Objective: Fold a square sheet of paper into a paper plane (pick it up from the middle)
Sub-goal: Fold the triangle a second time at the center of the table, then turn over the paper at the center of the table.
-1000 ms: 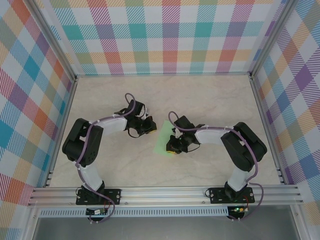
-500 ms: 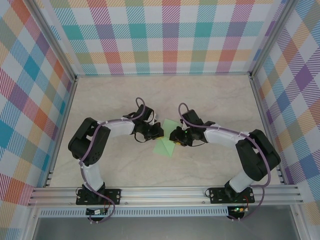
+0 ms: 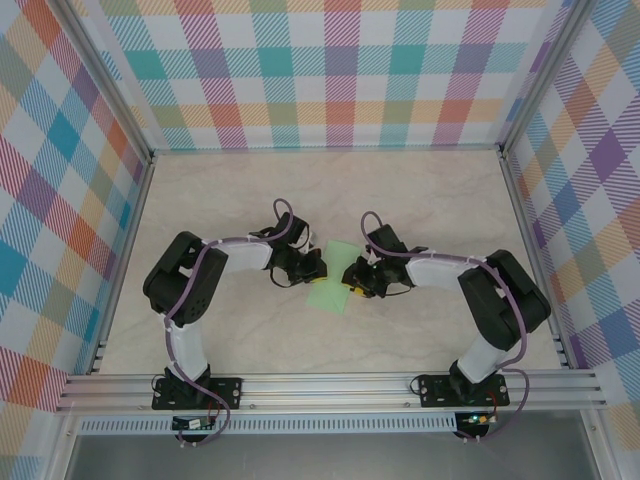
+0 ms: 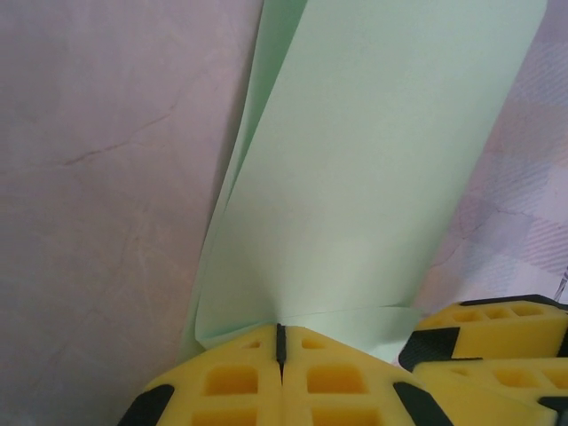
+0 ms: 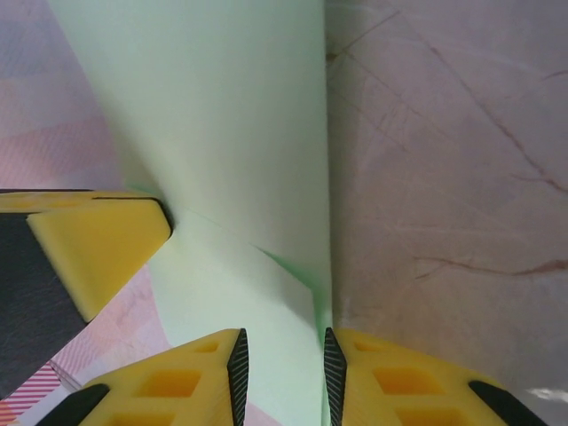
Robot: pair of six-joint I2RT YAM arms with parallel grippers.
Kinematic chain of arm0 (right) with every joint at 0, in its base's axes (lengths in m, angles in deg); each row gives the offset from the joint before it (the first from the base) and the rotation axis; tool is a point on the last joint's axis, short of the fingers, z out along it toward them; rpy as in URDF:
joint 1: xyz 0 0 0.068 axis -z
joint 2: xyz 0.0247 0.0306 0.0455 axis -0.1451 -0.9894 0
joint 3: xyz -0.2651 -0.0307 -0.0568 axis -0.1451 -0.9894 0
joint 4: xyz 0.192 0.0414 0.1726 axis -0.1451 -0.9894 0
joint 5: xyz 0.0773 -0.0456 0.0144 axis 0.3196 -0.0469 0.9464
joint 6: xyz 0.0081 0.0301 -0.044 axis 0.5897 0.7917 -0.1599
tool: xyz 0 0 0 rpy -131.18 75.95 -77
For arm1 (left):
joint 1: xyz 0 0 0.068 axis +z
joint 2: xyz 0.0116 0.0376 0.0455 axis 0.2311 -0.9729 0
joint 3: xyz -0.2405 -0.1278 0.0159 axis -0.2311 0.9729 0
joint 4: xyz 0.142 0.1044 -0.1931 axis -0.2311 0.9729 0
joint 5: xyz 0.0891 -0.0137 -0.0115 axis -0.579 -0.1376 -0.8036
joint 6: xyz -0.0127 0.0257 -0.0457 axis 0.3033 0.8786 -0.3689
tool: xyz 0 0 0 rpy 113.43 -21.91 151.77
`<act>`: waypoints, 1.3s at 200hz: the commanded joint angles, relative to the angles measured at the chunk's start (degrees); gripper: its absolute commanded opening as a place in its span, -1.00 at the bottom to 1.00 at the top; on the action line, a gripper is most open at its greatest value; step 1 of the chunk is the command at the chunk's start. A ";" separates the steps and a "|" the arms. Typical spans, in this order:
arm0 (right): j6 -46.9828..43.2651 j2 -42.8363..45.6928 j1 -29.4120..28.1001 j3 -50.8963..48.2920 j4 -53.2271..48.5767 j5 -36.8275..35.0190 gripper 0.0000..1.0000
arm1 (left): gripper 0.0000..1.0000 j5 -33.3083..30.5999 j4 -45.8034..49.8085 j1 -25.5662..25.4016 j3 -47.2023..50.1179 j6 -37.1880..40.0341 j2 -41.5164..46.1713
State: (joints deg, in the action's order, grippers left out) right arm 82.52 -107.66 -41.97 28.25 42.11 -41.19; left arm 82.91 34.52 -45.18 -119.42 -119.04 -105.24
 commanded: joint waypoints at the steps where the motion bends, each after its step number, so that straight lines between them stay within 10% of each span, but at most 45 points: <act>1: 1.14 -1.11 -0.11 -0.27 0.80 1.05 -0.38 | -0.93 -0.02 -0.38 -0.09 -0.48 0.03 -0.83; 260: 2.23 2.24 0.14 -5.32 9.51 2.24 -0.42 | -0.94 -3.49 -0.39 0.00 0.36 -2.77 0.40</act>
State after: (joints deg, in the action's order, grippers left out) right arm 84.22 -107.07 -41.45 23.81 49.78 -39.09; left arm 82.43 34.44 -45.18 -119.42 -121.01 -105.26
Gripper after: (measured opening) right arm 0.291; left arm 0.038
